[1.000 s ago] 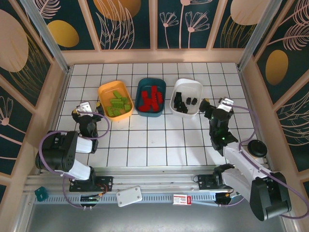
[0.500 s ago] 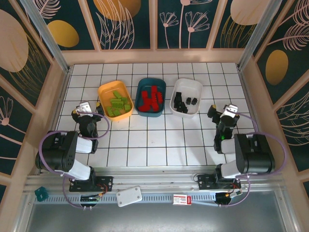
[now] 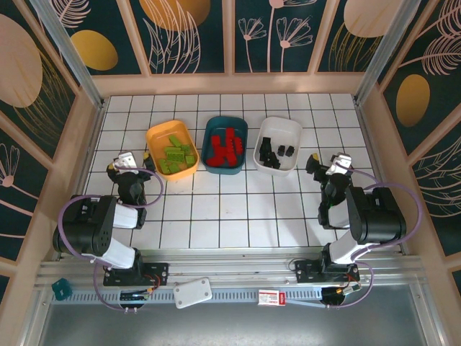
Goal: Sort the legos into containers by color
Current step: Reset both arms
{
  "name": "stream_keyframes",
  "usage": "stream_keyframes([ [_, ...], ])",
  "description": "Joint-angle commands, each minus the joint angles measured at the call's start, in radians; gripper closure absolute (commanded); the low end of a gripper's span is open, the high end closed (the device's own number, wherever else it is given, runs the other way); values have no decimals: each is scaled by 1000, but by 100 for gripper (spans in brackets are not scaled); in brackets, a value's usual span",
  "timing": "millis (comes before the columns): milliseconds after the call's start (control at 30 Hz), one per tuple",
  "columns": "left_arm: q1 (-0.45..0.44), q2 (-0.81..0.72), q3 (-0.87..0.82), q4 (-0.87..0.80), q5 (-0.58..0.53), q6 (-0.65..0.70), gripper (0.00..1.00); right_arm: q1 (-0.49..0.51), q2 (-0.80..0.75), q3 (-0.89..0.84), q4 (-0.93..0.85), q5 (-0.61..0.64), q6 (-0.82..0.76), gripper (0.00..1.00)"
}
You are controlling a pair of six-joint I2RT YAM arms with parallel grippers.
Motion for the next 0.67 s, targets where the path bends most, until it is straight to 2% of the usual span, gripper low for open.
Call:
stream_keyframes([
  [0,7,-2,-7,50,-12,-18,1,6,10,10,49,23,-23,1],
  [633,7,-2,-8,49,-13,-18,1,6,9,13,44,25,-26,1],
])
